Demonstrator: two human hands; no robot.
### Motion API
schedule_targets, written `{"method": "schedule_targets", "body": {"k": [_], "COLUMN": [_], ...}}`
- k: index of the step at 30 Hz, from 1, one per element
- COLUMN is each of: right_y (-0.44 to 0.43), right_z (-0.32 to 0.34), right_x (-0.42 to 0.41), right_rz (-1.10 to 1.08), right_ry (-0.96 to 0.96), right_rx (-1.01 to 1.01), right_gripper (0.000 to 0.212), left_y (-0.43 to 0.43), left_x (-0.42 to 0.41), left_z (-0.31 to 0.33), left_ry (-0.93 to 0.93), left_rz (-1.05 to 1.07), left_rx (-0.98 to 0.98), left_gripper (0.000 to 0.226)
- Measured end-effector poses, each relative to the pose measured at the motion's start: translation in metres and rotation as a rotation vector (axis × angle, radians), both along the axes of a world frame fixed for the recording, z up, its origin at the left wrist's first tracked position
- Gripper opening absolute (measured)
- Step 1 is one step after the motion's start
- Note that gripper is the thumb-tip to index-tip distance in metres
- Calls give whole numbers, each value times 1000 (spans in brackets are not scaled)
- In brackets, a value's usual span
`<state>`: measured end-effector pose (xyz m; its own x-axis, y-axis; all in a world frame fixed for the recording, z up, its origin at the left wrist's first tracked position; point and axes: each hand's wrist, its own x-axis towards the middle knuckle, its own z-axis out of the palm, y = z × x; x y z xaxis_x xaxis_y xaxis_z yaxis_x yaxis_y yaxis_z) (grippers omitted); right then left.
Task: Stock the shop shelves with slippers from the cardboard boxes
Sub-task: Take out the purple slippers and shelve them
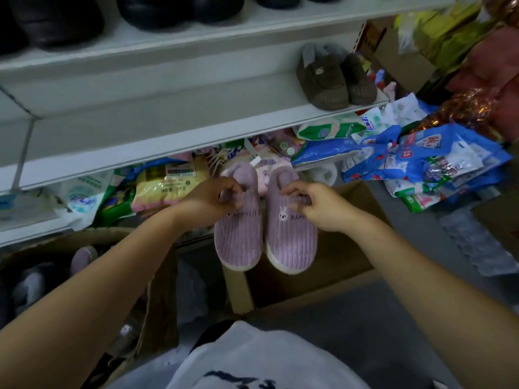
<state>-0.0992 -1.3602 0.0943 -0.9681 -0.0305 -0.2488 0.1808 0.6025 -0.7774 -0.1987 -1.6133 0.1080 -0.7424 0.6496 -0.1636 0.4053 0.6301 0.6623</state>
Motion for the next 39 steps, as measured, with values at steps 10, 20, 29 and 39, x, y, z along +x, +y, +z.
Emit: {"method": "schedule_targets", "body": {"k": [10, 20, 29, 39], "right_y": [23, 37, 2, -5], "right_z": [-11, -68, -112, -130], "right_x": [-211, -352, -288, -274], "right_rz": [-136, -167, -551, -507], "right_ry": [270, 284, 267, 188], "right_rx": [38, 112, -53, 91], "right_gripper": [25, 37, 81, 113], "left_y": [39, 53, 27, 32], "left_x": [-198, -290, -234, -242], "left_z": [-34, -89, -126, -138], "left_ry": [52, -129, -304, -152], "left_rz": [335, 632, 512, 423], "left_rx": [278, 466, 388, 288], "left_gripper": [16, 49, 99, 104]}}
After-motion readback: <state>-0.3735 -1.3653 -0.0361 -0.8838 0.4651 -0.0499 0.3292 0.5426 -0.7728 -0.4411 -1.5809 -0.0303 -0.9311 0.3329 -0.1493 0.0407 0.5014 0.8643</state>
